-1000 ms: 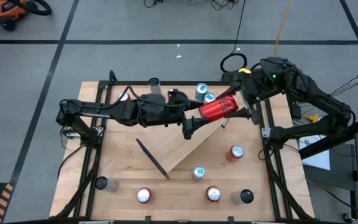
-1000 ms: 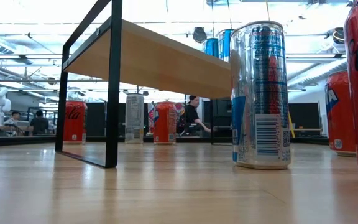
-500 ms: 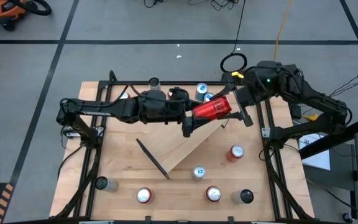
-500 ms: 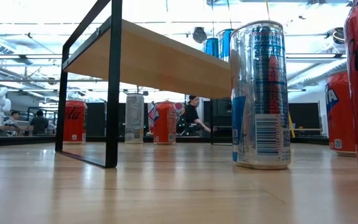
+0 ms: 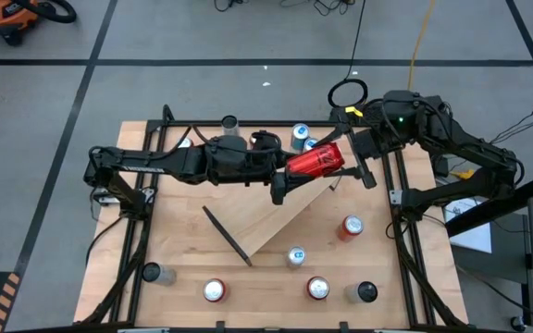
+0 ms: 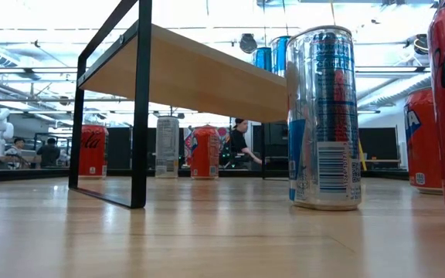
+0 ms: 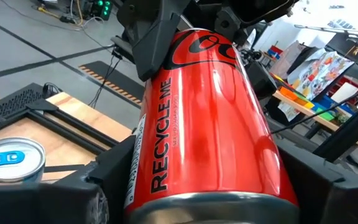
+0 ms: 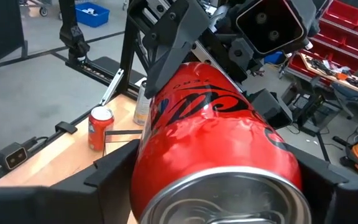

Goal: Place canned beverage on shelf
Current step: Put the top right red soda can on the shelf

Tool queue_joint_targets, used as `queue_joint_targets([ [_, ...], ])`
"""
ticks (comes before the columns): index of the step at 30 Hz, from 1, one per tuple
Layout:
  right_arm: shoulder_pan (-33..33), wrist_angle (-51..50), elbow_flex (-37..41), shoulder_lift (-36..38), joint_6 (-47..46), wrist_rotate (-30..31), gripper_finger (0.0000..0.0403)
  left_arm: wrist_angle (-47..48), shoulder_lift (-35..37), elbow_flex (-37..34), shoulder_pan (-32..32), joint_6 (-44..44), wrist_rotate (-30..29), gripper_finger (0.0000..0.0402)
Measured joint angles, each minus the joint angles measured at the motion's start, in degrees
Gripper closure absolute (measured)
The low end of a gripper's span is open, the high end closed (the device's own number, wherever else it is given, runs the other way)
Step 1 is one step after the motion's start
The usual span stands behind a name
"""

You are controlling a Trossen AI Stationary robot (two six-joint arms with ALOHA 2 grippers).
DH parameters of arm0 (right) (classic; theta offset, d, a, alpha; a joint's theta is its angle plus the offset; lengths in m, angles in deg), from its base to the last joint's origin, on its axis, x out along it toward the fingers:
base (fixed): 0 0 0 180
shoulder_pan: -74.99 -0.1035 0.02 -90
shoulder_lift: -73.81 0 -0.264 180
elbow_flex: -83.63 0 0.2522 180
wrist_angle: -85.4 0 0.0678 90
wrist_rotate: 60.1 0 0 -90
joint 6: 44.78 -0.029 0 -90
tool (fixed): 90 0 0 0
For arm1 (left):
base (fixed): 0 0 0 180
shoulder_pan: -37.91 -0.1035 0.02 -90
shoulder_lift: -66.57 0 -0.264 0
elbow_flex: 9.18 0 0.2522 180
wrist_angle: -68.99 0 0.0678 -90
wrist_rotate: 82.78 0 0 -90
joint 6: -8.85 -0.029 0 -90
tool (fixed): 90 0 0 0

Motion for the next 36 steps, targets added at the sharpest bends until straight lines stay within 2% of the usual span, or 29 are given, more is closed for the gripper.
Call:
queue_joint_targets([
  [10,0.0,0.6,-0.02,0.81,-3.84,-0.45,0.0062,-0.14,-0.02,-0.09,-0.07,-0.88,-0.06,0.0109],
  [16,0.0,1.0,-0.09,1.34,-12.32,-0.5,0.0049,-2.54,-0.09,-0.15,-0.04,-5.64,-0.24,0.011],
  [22,0.02,6.96,-0.09,1.92,-31.01,-0.46,0.0049,-8.18,0.23,-0.13,0.55,-14.63,-1.0,0.0111],
  [25,0.04,11.03,-0.09,2.11,-41.3,0.51,0.0049,-12.16,0.35,-0.11,1.13,-20.75,-4.01,0.0111],
  [32,0.02,17.58,-0.03,1.86,-61.83,11.11,0.0048,-19.61,0.5,-0.02,2.45,-38.19,-14.65,0.0111],
  [36,0.03,23.13,0.0,1.32,-68.82,16.64,0.0048,-23.17,0.52,-0.02,2.84,-45.39,-20.14,0.0111],
])
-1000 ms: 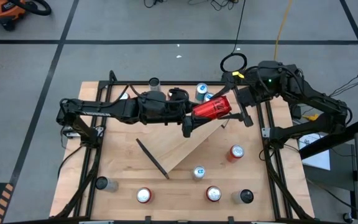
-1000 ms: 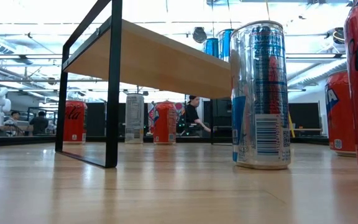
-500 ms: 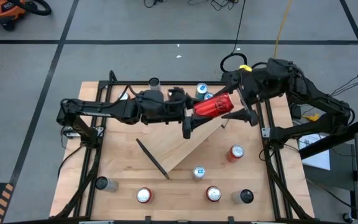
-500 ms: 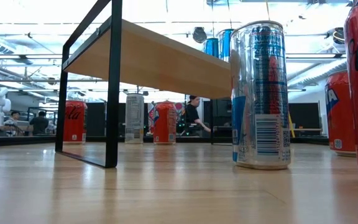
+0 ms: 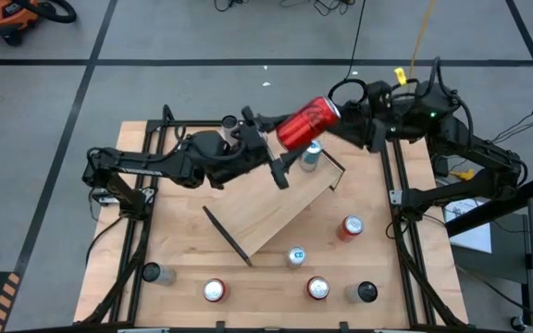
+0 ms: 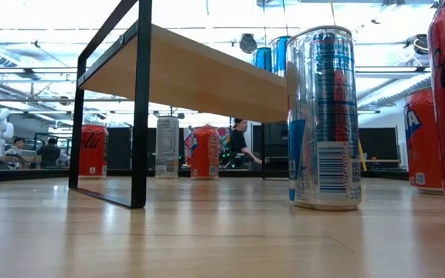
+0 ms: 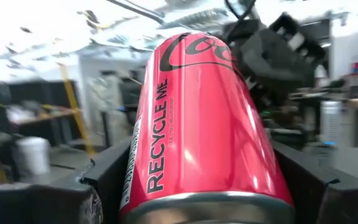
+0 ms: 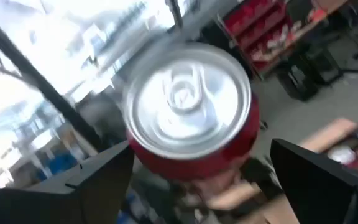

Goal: Place canned beverage on shelf
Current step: Put the top right red soda can on the shelf

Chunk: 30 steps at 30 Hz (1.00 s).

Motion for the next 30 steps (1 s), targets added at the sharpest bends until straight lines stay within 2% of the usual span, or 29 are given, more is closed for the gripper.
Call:
queue_joint_targets([
  [4,0.02,6.66,0.0,-1.44,-6.24,4.17,0.0048,-2.1,0.0,0.02,0.63,-6.46,-4.36,0.0111],
  [8,0.06,9.06,0.0,-3.72,-12.2,8.42,0.0048,-1.95,0.0,0.02,1.17,-11.83,-12.52,0.0111],
  [13,0.04,10.98,0.0,-6.57,-13.58,11.64,0.0048,-2.06,0.0,0.02,1.22,-15.64,-21.43,0.0111],
  [20,0.06,15.95,0.02,-9.94,-13.64,11.96,0.0048,-1.29,-0.24,0.1,1.38,-20.75,-26.41,0.0111],
  [30,0.08,18.11,0.11,-12.12,-13.75,13.1,0.0064,0.52,-0.82,0.22,1.42,-23.52,-28.07,0.0111],
])
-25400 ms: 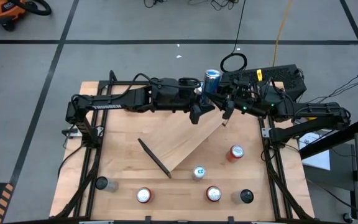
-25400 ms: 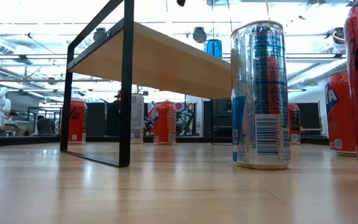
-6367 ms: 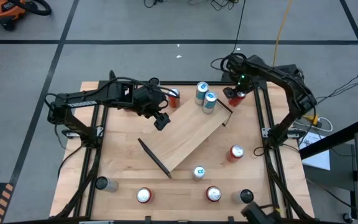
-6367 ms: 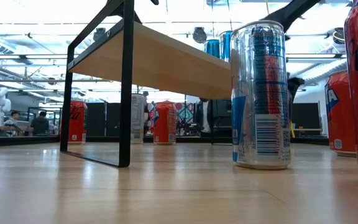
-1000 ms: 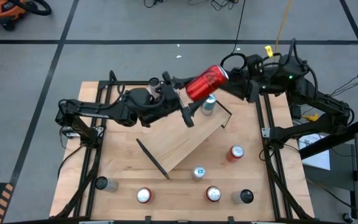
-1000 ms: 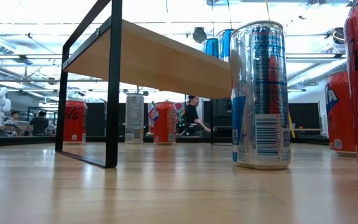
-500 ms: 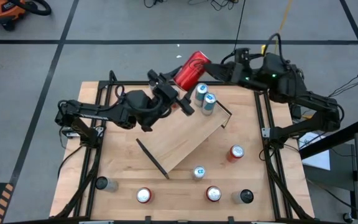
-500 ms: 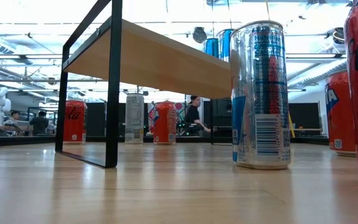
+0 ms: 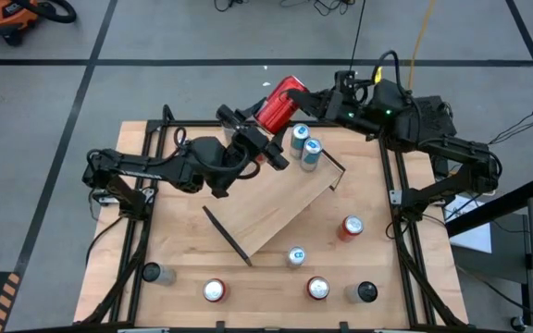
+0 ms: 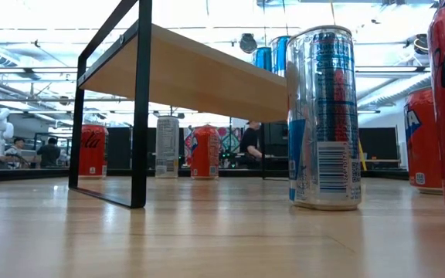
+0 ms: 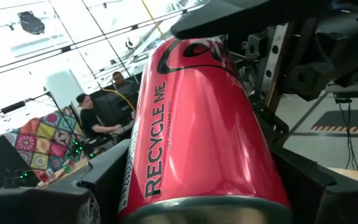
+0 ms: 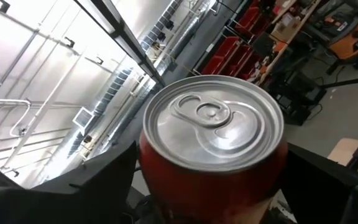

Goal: Place canned beverage on shelf
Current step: Put the top right red soda can on the shelf

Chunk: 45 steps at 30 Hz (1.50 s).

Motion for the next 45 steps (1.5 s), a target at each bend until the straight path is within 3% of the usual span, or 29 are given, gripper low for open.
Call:
queue_joint_targets([
  [8,0.99,-0.96,0.0,0.0,-0.06,-0.18,0.0114,1.18,-0.06,-0.07,-0.07,0.41,0.24,0.0111],
  [13,1.29,-1.09,0.0,0.02,1.41,-0.16,0.0132,1.99,-0.06,-0.07,-0.07,0.67,0.15,0.0082],
  [21,1.33,-1.6,0.0,-0.02,6.44,-0.14,0.0129,7.9,0.34,-0.11,0.43,18.77,0.98,0.0014],
  [28,1.33,-0.91,-0.11,0.72,12.68,-0.29,0.013,8.52,1.51,-0.24,2.31,25.63,-0.9,0.0003],
  [32,1.32,-1.6,-0.11,1.02,19.3,-0.17,0.013,11.18,3.81,-0.28,3.76,30.98,-1.25,0.0002],
  [38,1.16,-3.53,-0.11,1.94,34.64,-3.11,0.0129,21.57,9.11,-0.28,4.46,47.6,-0.53,0.0002],
  [45,-0.2,-13.37,-0.17,2.47,48.13,-6.06,0.0128,27.28,14.68,-0.2,2.08,52.94,11.02,0.0002],
])
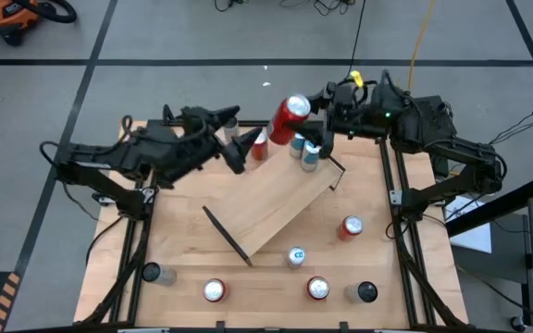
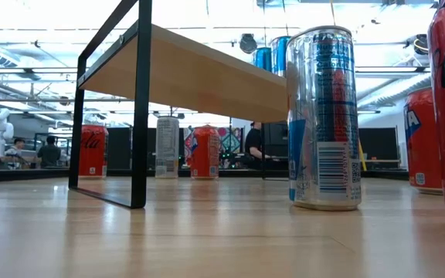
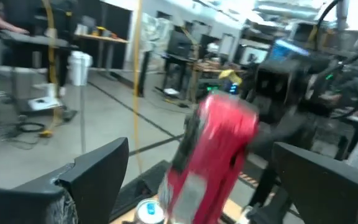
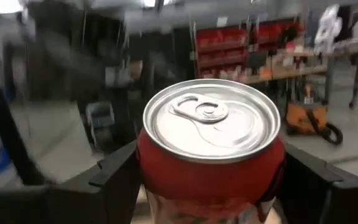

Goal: Place canned beverage on shelf
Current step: Put the top right red soda can on the shelf

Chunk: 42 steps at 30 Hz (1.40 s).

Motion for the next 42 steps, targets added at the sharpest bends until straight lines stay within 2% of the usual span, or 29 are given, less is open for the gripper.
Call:
queue_joint_targets([
  [3,-0.79,-3.41,0.02,-0.71,2.04,0.2,0.0128,0.06,1.42,-0.02,-1.99,2.09,4.16,0.0002],
  [8,-2.21,-5.83,0.04,-1.88,4.27,2.28,0.0129,-0.12,2.02,0.04,-7.89,11.24,20.13,0.0002],
  [10,-2.62,-6.83,0.04,-2.23,5.13,4.17,0.0129,0.39,1.31,0.02,-9.5,11.74,24.99,0.0002],
  [14,-2.78,-8.44,0.05,-2.74,5.88,7.0,0.0129,4.46,0.41,0.01,-12.04,8.3,30.04,0.0002],
  [17,-2.73,-8.93,0.07,-3.28,6.05,7.85,0.0129,9.17,-0.07,-0.03,-13.39,5.8,30.9,0.0002],
  [23,-2.78,-10.7,0.07,-4.17,6.05,7.61,0.0128,9.52,-2.54,0.0,-14.17,1.49,31.61,0.0002],
  [31,-2.75,-11.47,0.07,-5.54,6.22,7.44,0.0127,10.73,-5.94,-0.08,-14.72,6.02,31.52,0.0002],
  [37,-2.78,-11.63,0.07,-6.27,6.19,7.26,0.0127,9.81,-8.27,0.09,-14.65,7.43,27.56,0.0002],
  [42,-2.75,-12.61,0.07,-6.29,5.66,7.2,0.0126,10.25,-8.93,0.0,-14.63,7.38,28.86,0.0002],
])
